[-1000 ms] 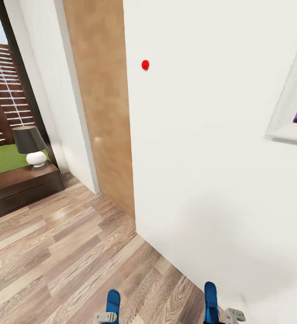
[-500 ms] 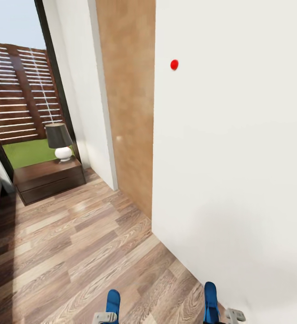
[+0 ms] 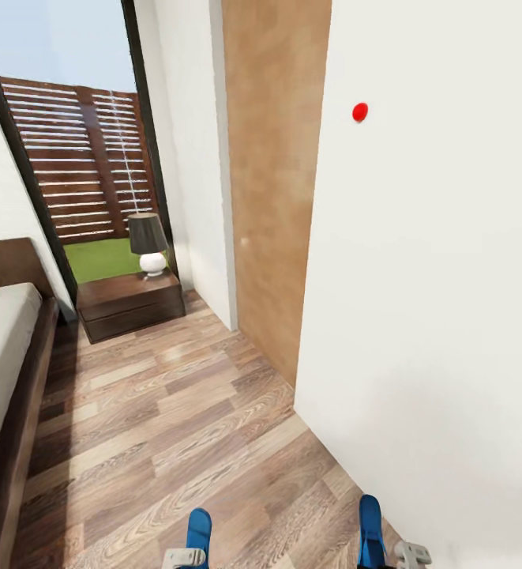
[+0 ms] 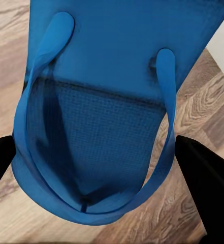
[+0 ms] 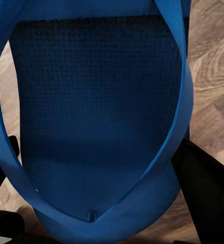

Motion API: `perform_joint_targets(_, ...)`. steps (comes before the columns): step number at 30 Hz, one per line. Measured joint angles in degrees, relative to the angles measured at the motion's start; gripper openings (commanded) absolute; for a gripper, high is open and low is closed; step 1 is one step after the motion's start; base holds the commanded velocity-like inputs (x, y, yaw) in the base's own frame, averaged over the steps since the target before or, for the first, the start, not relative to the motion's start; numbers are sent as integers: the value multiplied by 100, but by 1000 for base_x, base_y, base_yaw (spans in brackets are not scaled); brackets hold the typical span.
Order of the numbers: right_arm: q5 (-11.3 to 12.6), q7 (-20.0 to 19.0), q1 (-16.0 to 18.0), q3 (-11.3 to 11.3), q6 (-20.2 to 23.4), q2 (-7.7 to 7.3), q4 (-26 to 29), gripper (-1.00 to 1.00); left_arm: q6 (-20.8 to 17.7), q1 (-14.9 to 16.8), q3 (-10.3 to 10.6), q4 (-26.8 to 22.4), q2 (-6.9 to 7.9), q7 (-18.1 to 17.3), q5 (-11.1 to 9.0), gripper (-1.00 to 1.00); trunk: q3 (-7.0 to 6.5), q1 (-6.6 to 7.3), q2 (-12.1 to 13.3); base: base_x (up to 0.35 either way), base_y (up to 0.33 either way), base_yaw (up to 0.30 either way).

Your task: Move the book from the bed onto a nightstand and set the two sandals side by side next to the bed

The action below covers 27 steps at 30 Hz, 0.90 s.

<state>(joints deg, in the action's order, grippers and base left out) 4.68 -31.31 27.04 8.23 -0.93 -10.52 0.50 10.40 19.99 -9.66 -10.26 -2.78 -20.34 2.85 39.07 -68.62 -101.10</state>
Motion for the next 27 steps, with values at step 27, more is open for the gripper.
perform_joint_targets(27,-7,-1,-1,-2,0,-1,1,-100,0,1,0,2,0,1,0,-100,0,3,0,46,0,269)
